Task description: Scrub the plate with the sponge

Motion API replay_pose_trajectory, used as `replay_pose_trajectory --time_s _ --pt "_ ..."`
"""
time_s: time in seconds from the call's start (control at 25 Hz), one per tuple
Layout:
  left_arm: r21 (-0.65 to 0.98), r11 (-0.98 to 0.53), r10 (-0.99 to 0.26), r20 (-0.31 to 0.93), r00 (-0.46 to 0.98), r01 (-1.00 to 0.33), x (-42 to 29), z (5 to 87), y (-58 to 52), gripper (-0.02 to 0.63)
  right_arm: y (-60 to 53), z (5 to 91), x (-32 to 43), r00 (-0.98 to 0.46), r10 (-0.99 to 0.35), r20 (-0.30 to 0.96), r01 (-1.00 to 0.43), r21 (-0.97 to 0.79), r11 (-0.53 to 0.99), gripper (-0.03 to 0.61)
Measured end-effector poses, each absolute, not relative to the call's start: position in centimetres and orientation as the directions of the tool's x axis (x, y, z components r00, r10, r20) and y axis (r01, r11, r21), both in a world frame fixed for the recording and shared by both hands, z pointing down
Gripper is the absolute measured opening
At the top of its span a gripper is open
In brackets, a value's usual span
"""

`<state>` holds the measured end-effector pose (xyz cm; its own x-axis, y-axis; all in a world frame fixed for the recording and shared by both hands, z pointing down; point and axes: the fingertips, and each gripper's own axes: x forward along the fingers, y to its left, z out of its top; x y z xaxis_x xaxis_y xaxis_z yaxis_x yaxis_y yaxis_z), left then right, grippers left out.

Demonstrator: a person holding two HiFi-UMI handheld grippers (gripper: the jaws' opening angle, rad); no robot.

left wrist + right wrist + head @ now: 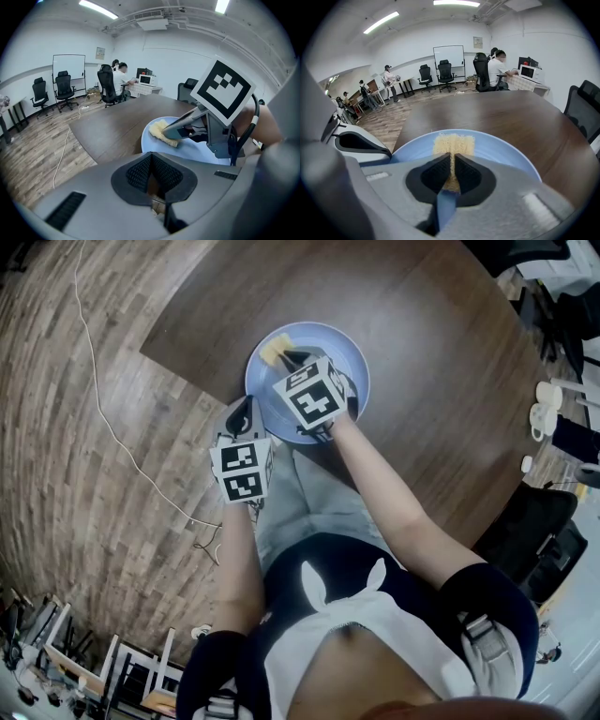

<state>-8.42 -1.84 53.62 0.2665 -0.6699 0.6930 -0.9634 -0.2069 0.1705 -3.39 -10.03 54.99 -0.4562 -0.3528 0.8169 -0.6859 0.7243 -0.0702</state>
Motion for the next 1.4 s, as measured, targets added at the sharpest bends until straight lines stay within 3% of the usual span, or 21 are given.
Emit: replay_pose_trajectory --time_s 1.4 --pt "0.171 -0.214 -0.67 0.69 0.272 -0.962 -8.5 53.7 -1.7 0.003 -7.0 55.1 -5.8 -0.563 -0.274 0.78 -0.634 -0.195 0.748 0.026"
